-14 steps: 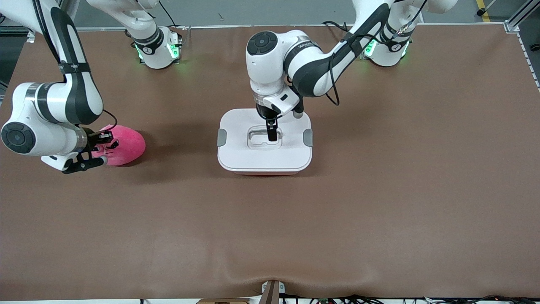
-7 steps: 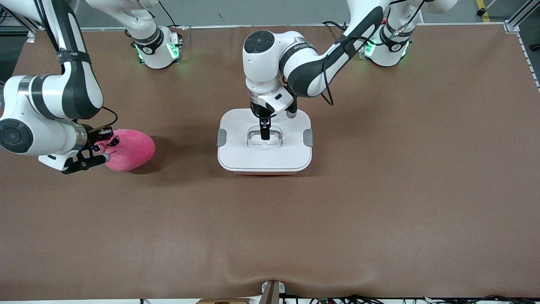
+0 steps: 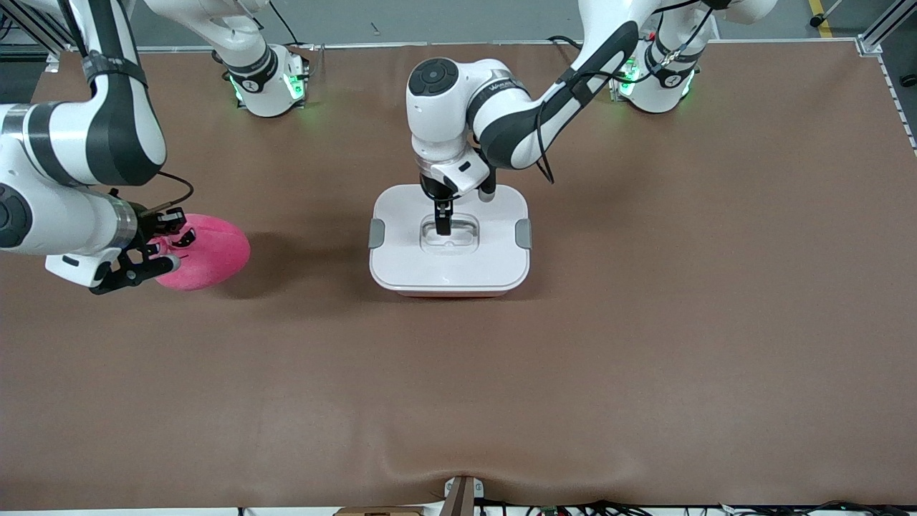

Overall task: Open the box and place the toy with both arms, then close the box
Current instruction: 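Lift the plush with the right gripper while the left gripper lifts the lid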

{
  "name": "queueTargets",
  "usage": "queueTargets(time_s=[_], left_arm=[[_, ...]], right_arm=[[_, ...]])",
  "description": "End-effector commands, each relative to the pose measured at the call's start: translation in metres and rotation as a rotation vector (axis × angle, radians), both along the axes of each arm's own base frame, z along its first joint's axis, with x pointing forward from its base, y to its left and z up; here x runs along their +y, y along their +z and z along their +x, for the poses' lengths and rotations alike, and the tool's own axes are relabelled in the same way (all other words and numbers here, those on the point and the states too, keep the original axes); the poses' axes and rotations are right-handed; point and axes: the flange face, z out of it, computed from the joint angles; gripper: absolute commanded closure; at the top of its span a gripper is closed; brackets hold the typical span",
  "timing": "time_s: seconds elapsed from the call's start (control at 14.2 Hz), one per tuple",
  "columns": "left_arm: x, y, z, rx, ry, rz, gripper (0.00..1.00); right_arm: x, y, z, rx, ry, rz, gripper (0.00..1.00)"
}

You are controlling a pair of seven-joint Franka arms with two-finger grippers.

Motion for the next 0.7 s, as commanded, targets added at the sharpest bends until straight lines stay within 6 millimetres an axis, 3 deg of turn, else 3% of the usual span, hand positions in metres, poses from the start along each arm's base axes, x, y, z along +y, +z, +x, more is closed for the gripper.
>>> queueTargets(time_s=[0.0, 0.28, 0.63], left_arm=[[-0.008, -0.008, 0.0, -0.011, 0.007, 0.002, 0.28], [-0.009, -0.02, -0.001, 0.008, 0.014, 0.007, 0.43], [-0.009, -0.012, 0.0, 0.005, 0.047, -0.008, 1.0]], right_arm=[[0.014, 0.023, 0.002, -0.016, 0.112, 0.03, 1.0], [0.022, 0.043, 0.003, -0.025, 0.299, 0.155, 1.0], [0.025, 0.041, 0.001, -0.001, 0.32, 0.223, 1.0]])
